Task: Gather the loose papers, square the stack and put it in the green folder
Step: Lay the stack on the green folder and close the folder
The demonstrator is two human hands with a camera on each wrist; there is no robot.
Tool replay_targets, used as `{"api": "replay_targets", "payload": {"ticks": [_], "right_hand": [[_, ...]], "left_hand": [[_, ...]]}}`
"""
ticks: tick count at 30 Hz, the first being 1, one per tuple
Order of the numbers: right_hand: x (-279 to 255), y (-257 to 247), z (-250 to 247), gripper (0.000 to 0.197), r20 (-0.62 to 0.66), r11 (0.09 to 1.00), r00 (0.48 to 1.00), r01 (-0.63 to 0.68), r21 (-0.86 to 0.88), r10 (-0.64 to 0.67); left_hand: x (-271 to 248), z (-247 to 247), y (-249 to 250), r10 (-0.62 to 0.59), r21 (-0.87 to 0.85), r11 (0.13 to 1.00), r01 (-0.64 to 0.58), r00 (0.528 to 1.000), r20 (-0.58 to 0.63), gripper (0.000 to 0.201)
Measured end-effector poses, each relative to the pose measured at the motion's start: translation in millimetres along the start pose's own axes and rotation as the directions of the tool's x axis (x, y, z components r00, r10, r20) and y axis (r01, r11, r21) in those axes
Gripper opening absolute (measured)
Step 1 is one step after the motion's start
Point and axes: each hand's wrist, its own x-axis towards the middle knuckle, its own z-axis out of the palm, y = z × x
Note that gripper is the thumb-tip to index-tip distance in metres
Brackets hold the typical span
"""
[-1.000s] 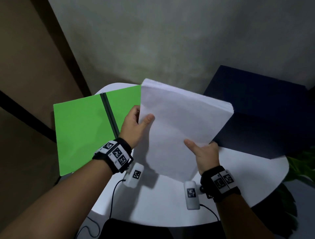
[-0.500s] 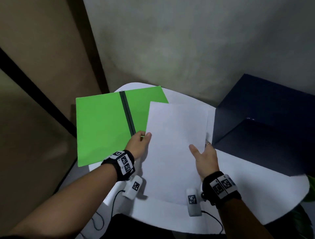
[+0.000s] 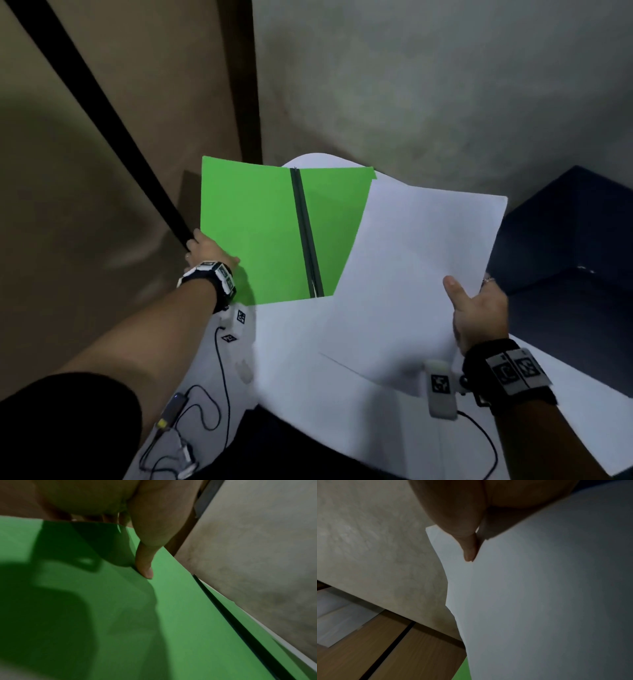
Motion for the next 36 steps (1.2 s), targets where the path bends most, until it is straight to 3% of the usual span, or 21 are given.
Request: {"api": "replay_targets", "payload": {"ticks": [5,11,14,16,19,23,25,30,36], "right_hand": [[2,13,-5,0.021,-0.026,0.995,0.995,-0.097,0.025,0.097],[-5,38,-12,0.018,-0.061,0.969,0.967,-0.244,0.042,0.246],[-8,66,-15,0.021,-0.072,0.926,0.923,-0.376,0.033,0.378],[-12,87,-13,0.030,-0.085,0.874,0.870,-0.486,0.025,0.486],[-20,110,-5,0.060,-0.083,0.800,0.796,-0.600,0.029,0.600],[-29,122,8,0.044,-0.079,0.722,0.718,-0.687,0.079,0.692],[-31,125,17,0.045,-0.067,0.710,0.707,-0.700,0.078,0.704],[-29,130,34,0.077,-0.078,0.703,0.705,-0.709,-0.054,0.705],[-16,125,31,0.069,-0.095,0.702,0.721,-0.691,-0.173,0.687]], "left_hand": [[-8,-31,12,0.280,-0.056,0.958,-0.281,0.960,-0.026,0.068],[-37,-75,36,0.503,0.090,0.858,-0.506,0.863,0.054,0.076],[-56,-83,48,0.578,0.136,0.796,-0.590,0.807,0.123,0.077],[-69,-83,54,0.608,0.161,0.761,-0.628,0.778,0.160,0.075],[-87,-78,63,0.631,0.173,0.734,-0.657,0.754,0.186,0.073],[-106,-73,71,0.659,0.164,0.708,-0.686,0.727,0.195,0.066],[-112,-73,74,0.665,0.161,0.704,-0.692,0.721,0.194,0.062],[-131,-73,80,0.696,0.148,0.673,-0.725,0.688,0.206,0.057],[-151,-80,82,0.727,0.120,0.635,-0.763,0.643,0.242,0.053]]}}
